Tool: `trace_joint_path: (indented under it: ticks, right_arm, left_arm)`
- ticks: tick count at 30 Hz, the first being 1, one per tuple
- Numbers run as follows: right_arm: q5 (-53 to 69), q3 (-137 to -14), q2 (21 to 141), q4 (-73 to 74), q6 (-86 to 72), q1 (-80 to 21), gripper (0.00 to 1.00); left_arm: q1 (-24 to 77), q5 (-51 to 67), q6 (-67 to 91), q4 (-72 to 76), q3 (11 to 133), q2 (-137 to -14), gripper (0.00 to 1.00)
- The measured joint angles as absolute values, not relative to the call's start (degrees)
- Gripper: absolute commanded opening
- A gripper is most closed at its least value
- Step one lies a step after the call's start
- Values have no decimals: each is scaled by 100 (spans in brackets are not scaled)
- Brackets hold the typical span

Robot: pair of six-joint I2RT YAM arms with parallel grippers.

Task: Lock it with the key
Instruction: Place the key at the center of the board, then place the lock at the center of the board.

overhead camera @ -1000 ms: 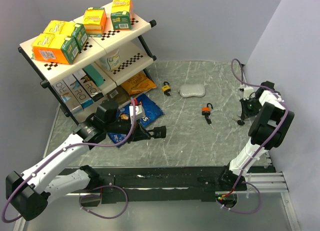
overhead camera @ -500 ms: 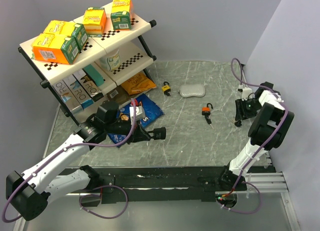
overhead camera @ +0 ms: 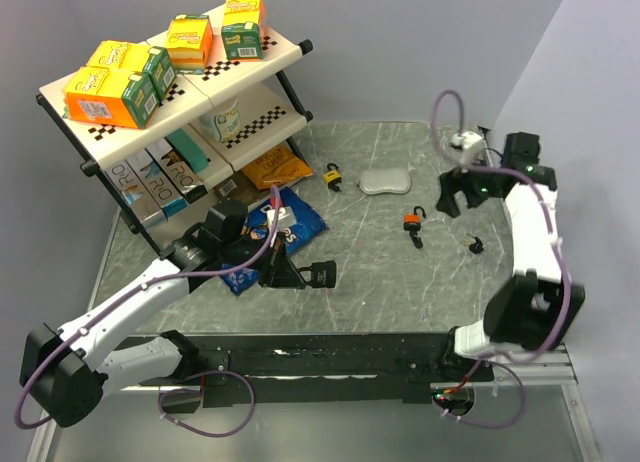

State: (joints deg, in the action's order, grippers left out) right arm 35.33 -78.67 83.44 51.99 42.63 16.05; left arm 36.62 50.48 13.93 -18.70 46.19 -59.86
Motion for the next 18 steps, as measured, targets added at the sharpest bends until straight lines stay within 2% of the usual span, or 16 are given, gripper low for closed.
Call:
trace_joint_path:
  ticks: [10,18]
  right_arm:
    - [4300,-6324,5170,4565,4195,-1588,99]
    - [3500,-5940,4834,4088,4143,-4285,99]
  left_arm:
    - [3658,5443,2714,-1297,4515,-6361,1]
    - [3656,5524,3618,-587,4130,-6545,1]
